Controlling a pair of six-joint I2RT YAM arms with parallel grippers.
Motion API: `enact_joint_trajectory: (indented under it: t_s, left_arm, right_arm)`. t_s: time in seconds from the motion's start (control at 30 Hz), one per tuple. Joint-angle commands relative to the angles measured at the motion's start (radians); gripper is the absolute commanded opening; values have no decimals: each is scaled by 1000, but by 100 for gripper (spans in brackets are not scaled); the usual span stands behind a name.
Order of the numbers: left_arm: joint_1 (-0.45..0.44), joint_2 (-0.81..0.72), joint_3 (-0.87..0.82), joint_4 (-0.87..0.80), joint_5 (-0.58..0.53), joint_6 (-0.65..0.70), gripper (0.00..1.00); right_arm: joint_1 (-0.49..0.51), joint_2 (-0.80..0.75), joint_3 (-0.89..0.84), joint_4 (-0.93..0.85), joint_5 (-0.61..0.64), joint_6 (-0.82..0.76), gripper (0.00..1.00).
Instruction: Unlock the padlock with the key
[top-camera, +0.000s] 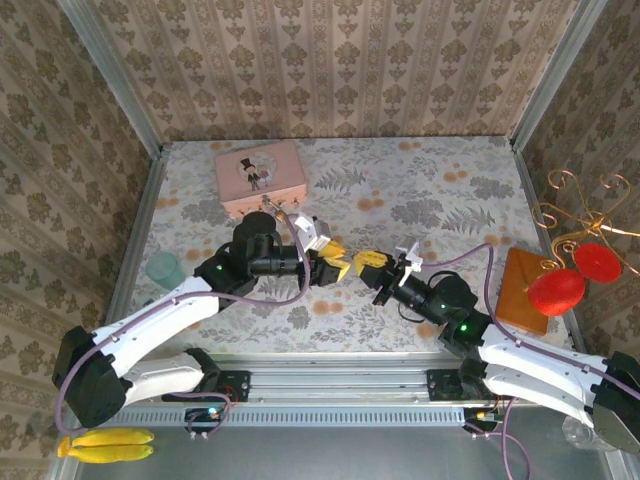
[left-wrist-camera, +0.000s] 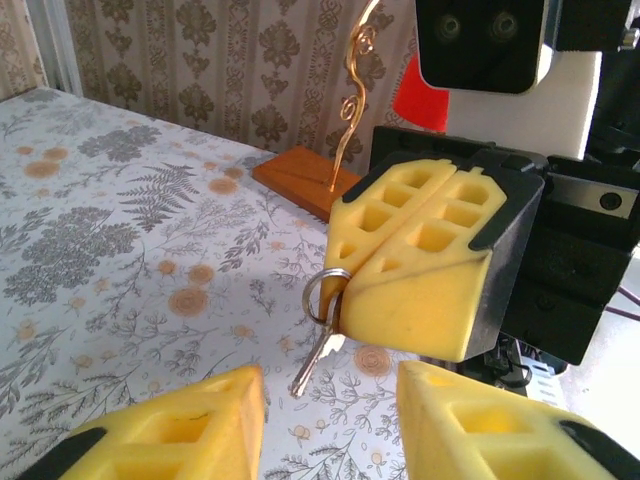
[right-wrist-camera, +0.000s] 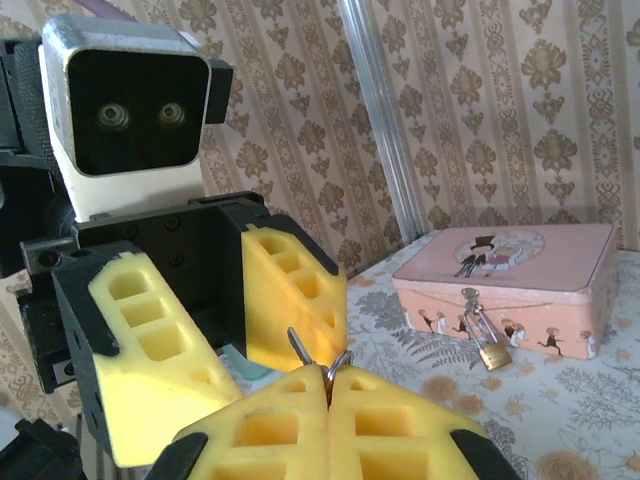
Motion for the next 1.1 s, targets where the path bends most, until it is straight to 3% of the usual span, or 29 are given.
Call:
enact_joint_trajectory:
  t_s: [0.0, 0.37, 0.6, 1.07]
  left_arm:
    - [3, 0, 47, 36, 52, -27, 36]
    - [5, -9, 51, 26, 55, -20, 37]
    - [3, 9, 74, 5, 110, -8, 14]
    - [3, 13, 83, -18, 115, 1, 0]
  right_arm:
    - [13, -19, -15, 42, 29, -6, 0]
    - [22, -57, -31, 22, 19, -13, 0]
    - [24, -53, -27, 24, 9, -6, 0]
    - [26, -35, -11, 9, 33, -6, 0]
